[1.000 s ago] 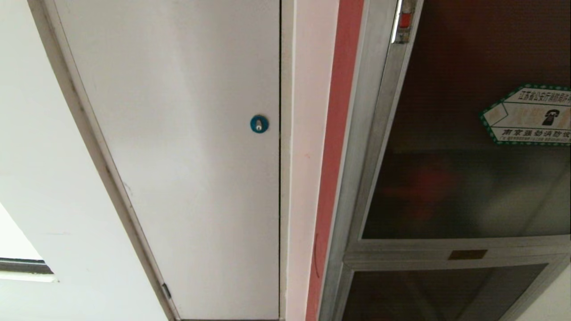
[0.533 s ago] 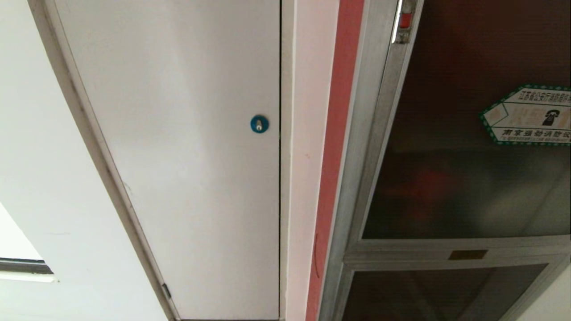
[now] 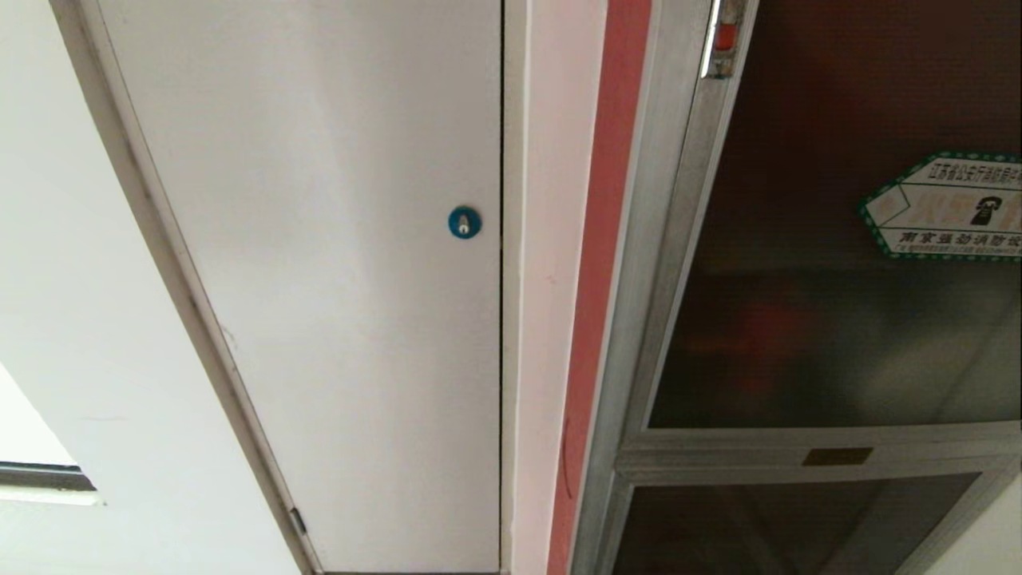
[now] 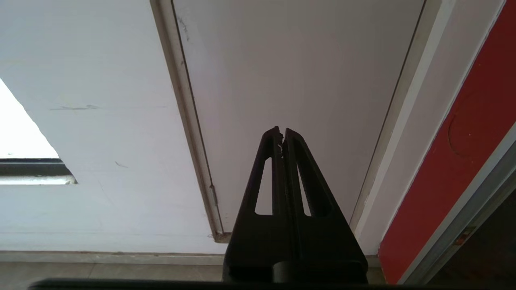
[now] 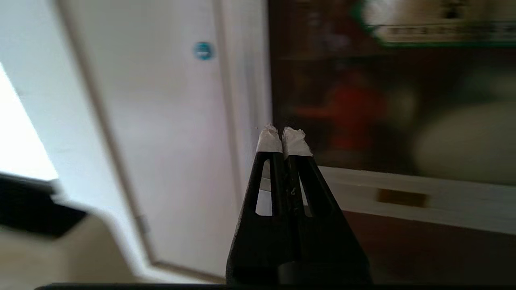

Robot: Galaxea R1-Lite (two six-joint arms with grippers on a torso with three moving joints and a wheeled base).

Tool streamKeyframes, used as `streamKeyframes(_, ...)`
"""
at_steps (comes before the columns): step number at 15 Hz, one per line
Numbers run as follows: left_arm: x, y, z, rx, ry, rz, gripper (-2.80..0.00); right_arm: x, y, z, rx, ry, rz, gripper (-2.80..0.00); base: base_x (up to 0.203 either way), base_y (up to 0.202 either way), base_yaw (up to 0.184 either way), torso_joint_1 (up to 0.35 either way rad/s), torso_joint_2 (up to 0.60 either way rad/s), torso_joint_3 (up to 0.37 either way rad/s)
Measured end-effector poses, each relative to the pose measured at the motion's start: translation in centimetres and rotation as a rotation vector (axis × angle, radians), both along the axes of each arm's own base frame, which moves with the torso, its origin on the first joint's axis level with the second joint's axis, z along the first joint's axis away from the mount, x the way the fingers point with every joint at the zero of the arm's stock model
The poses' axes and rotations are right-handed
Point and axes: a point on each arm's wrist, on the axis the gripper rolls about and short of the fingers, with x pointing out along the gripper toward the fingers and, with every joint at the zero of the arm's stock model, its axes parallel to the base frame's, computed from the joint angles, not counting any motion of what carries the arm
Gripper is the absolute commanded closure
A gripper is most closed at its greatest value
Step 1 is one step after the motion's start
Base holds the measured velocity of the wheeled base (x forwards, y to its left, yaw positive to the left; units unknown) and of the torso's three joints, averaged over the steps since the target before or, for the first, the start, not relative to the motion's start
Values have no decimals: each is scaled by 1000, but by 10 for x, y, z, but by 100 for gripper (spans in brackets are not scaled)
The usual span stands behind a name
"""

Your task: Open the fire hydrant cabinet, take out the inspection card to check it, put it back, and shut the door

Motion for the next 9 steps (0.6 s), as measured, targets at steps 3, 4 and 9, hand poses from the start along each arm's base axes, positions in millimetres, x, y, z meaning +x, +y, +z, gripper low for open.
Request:
streamKeyframes(3,0,0,0,0,-1,0,0,34,-2,-23,-38,-1,-112,0,0,0,0,0,0,0)
streamKeyframes(4,0,0,0,0,0,0,0,46,-3,-34,-67,4,-149,0,0,0,0,0,0,0)
streamKeyframes(9,0,0,0,0,-1,0,0,86,-4,-81,-160,34,-209,0,0,0,0,0,0,0)
